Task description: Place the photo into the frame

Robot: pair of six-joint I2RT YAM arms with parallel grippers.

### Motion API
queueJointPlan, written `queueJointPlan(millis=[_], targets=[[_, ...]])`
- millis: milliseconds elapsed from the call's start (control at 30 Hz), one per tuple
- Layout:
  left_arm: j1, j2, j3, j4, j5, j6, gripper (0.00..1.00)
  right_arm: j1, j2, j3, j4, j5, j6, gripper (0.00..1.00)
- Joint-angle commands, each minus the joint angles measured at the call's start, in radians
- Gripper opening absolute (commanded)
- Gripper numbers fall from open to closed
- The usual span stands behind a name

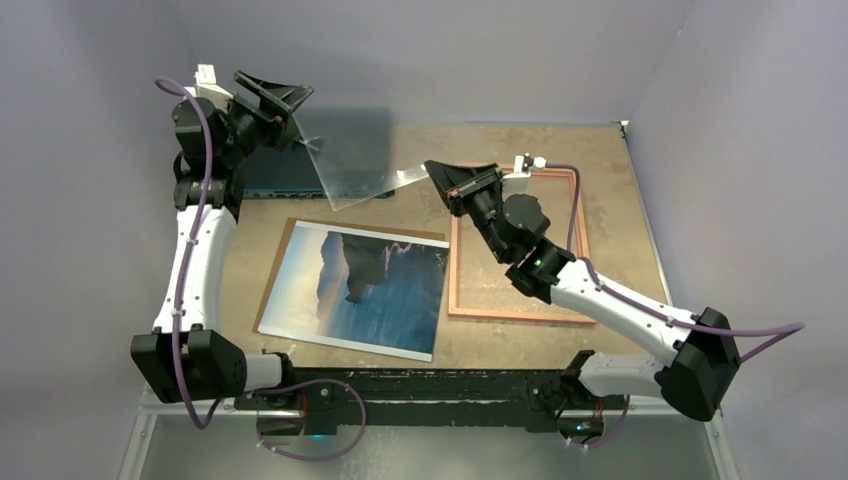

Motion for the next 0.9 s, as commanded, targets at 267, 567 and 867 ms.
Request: queueJointPlan(millis=[267, 567, 867], targets=[[0.047, 0.002, 0.062, 0.108, 0.038, -0.043, 0.78, 0.012, 0.008, -0.028, -0.004, 0.023, 0.017, 0.00], [0.047, 0.011, 0.046, 0.201, 0.069, -0.073, 0.71, 0.049, 0.098, -0.079, 0.116, -0.070, 0.024, 0.00], [0.047, 0.002, 0.063, 0.129, 0.017, 0.059, 0.64, 0.059, 0.039, -0.095, 0.172, -0.029, -0.064, 0.00]])
